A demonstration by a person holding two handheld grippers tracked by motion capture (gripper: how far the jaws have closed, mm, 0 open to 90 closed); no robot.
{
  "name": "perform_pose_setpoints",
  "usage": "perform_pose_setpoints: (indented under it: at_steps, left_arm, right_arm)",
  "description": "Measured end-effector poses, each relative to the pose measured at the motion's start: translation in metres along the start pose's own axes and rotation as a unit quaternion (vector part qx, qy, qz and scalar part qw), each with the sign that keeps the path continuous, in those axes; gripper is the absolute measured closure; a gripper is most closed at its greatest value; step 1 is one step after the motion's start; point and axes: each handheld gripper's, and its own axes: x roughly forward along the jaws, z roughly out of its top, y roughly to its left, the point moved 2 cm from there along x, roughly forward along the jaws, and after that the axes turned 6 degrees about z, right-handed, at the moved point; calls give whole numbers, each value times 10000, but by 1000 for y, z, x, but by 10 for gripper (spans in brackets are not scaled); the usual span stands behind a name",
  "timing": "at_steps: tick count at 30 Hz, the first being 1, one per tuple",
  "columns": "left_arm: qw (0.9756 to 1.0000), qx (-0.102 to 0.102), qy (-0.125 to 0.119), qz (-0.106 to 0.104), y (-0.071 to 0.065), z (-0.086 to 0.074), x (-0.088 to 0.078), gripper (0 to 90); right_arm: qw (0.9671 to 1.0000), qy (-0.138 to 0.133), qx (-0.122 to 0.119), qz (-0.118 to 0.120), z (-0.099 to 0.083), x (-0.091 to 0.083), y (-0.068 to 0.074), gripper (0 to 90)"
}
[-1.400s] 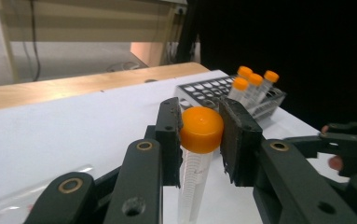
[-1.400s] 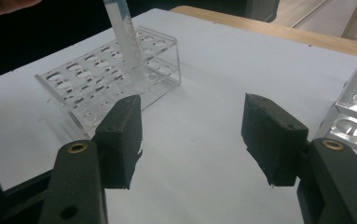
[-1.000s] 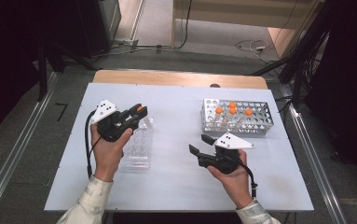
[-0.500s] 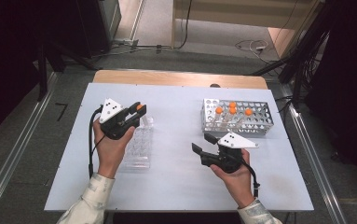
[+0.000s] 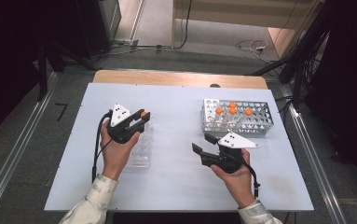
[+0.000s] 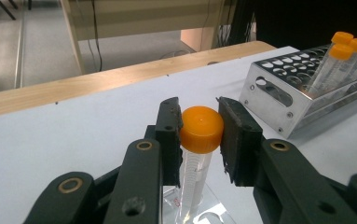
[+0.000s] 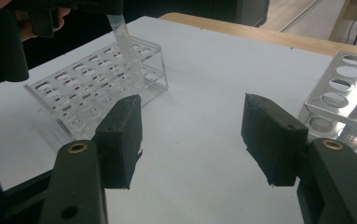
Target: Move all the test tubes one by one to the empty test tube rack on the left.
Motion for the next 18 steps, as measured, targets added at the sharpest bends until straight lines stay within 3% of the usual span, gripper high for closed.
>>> perform_pose_setpoints:
  at_steps: [11,18]
  left_arm:
    - [10000,-25,42,-2,-2,-2,3,684]
    - [9996,-245,1,-107,1,-1,1,542]
  right_arm:
    - [10000,19,-5,-1,-1,1,0,369]
    - [10000,25,17,-13,-1,1,0,368]
